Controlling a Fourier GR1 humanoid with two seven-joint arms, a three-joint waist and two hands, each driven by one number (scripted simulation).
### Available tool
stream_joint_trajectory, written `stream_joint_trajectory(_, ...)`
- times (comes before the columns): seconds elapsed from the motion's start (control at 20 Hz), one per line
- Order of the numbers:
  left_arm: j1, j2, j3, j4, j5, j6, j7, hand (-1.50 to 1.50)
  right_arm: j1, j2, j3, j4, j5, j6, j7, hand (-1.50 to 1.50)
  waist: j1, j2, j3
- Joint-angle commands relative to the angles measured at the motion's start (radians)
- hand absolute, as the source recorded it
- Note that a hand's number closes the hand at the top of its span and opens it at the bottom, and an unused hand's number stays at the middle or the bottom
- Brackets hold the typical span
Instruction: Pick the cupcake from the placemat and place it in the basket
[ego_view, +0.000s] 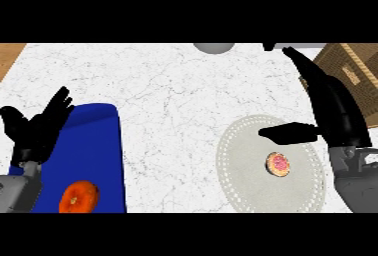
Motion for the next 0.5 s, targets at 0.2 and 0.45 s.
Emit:
stream_joint_trajectory(0.2,-0.034,0.039,0.037,0.012,0.02,-0.039,0.021,0.0,-0.194,-0.21,-0.126,-0.11,-0.141,0.425,0.489,-1.5,-0.007,0.001,0.004)
stream_joint_trajectory(0.45,-0.003,-0.015,0.0,-0.021,-0.009,0.004,0.024,0.0,-0.175,-0.243,-0.189,-0.127,-0.44,0.573,0.582,-1.5,0.001,0.003,0.006)
